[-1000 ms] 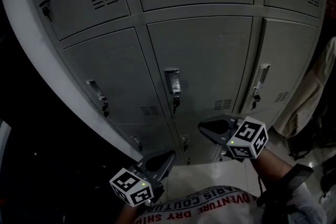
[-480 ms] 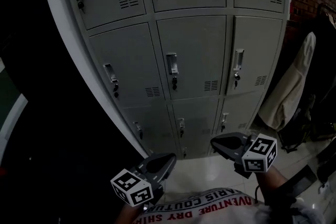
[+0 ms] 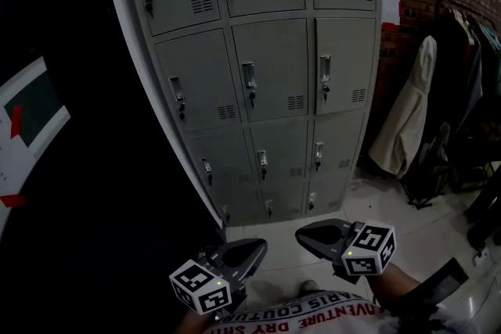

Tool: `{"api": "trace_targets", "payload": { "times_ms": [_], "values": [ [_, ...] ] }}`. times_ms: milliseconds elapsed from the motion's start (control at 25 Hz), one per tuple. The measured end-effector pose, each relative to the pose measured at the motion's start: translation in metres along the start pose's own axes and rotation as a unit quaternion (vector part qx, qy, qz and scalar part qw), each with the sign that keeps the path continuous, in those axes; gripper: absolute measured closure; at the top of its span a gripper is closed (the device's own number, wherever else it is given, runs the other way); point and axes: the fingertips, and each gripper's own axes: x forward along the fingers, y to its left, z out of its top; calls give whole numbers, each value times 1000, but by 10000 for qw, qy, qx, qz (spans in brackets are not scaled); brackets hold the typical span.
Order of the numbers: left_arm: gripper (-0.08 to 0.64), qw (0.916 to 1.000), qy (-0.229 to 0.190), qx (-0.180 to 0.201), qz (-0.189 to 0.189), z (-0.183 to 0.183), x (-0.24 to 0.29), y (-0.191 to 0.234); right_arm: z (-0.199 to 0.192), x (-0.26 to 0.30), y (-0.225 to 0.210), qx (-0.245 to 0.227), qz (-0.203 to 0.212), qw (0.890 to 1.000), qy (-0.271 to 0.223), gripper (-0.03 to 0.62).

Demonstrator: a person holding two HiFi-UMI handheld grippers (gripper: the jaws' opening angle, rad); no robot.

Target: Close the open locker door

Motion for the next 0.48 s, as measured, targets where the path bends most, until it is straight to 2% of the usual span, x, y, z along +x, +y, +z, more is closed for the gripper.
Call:
{"api": "trace_targets", "payload": {
  "times_ms": [240,480],
  "values": [
    [555,10000,-33,64,-41,-15,-12,-59,-27,-30,58,8,214,9997,72,597],
    [555,10000,11,26,-33,-23,3,-113,-34,-79,67,235,152,9995,118,597]
  ]
}}
